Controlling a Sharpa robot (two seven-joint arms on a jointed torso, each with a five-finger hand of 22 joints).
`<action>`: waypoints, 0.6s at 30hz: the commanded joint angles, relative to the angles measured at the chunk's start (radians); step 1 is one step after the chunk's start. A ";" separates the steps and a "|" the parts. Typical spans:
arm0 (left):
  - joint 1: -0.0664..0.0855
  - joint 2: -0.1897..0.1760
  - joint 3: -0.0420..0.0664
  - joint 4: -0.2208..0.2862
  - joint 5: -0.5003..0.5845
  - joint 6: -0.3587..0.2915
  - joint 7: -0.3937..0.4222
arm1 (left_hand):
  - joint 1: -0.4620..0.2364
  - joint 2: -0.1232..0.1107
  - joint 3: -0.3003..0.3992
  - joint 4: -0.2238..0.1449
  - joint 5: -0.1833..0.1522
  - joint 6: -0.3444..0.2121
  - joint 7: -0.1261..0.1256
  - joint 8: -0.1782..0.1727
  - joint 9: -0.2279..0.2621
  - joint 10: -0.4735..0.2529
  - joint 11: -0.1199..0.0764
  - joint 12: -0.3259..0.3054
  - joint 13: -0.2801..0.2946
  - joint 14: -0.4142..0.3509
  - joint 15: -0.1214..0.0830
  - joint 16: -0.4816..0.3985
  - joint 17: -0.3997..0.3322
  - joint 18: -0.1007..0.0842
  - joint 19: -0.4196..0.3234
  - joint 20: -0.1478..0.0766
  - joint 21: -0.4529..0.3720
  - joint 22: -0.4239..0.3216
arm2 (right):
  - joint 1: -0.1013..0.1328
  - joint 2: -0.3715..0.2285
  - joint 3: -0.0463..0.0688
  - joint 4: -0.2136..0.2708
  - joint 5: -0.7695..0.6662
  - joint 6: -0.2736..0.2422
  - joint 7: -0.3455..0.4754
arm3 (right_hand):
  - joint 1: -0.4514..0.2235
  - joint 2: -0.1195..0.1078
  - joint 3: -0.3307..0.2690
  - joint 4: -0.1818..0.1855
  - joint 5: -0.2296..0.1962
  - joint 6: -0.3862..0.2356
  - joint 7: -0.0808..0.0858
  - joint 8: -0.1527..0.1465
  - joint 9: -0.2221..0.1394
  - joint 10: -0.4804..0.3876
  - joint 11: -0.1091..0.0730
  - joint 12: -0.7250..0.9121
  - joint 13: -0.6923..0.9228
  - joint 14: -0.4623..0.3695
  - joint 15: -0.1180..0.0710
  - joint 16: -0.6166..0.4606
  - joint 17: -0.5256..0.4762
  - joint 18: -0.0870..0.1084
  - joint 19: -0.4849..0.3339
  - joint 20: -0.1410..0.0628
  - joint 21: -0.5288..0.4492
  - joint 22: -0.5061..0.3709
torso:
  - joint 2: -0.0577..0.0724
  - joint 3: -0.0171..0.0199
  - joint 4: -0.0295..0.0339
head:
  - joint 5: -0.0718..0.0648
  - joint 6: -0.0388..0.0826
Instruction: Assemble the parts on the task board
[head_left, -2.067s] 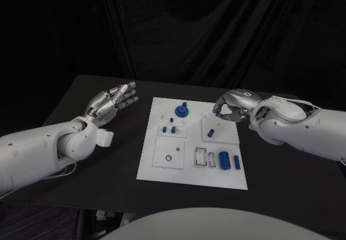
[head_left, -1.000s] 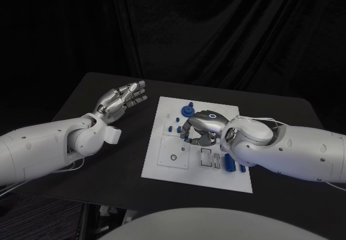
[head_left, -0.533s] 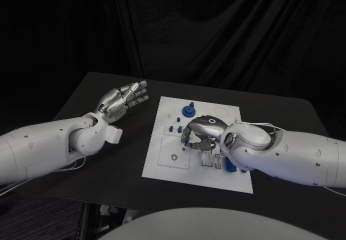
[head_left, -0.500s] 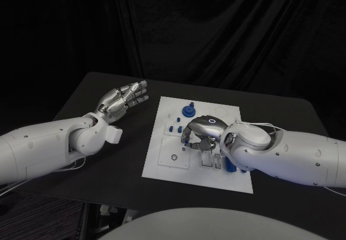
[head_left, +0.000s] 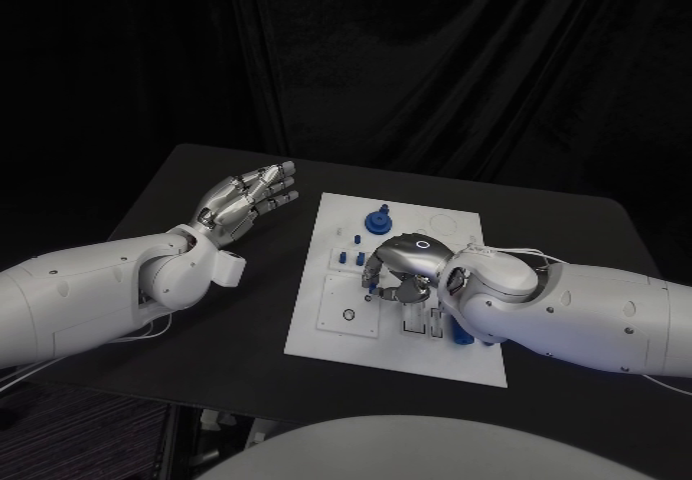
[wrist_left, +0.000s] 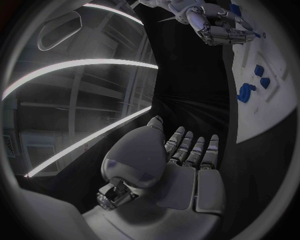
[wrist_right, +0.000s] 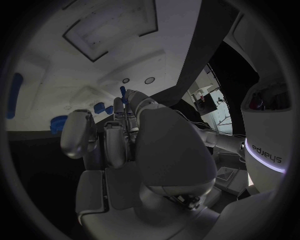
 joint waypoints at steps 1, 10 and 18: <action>-0.001 0.002 0.001 0.000 0.002 0.016 0.071 | 0.010 -0.001 0.007 0.002 0.007 0.008 0.052 0.005 0.001 0.000 0.007 0.003 0.001 0.005 0.005 0.004 0.001 -0.016 0.008 0.000 0.004 0.001 | -0.004 0.002 0.000 -0.001 -0.009 -0.011 -0.008 | 0.004 0.008 0.000 -0.008 -0.005 -0.005 0.000 -0.006 0.002 0.013 -0.007 0.004 0.001 0.036 -0.004 0.001 0.028 0.012 0.002 -0.005 0.003 0.155 | 0.000 0.0003 0.0010 | -0.001 0.000; -0.002 0.003 0.001 -0.001 0.002 0.017 0.072 | 0.010 -0.001 0.008 0.002 0.007 0.010 0.055 0.006 0.001 0.002 0.010 0.007 0.001 0.008 0.006 0.009 0.002 -0.017 0.011 0.000 0.008 0.003 | -0.009 0.008 0.000 -0.007 -0.009 -0.010 -0.006 | 0.004 0.008 0.000 -0.008 -0.005 -0.005 0.000 -0.006 0.002 0.013 -0.007 0.004 0.001 0.036 -0.004 0.001 0.028 0.012 0.002 -0.005 0.003 0.155 | 0.000 -0.0007 0.0008 | -0.001 0.000; -0.002 0.004 0.001 -0.002 0.002 0.019 0.072 | 0.010 -0.001 0.009 0.002 0.007 0.011 0.055 0.006 0.001 0.003 0.011 0.008 0.002 0.008 0.006 0.010 0.002 -0.017 0.012 0.000 0.009 0.003 | -0.010 0.010 0.000 -0.010 -0.009 -0.004 -0.006 | 0.004 0.008 0.000 -0.009 -0.006 -0.004 0.000 -0.006 0.003 0.014 -0.007 0.004 0.001 0.035 -0.004 0.000 0.026 0.012 0.001 -0.005 0.001 0.154 | 0.000 -0.0001 0.0006 | -0.008 0.000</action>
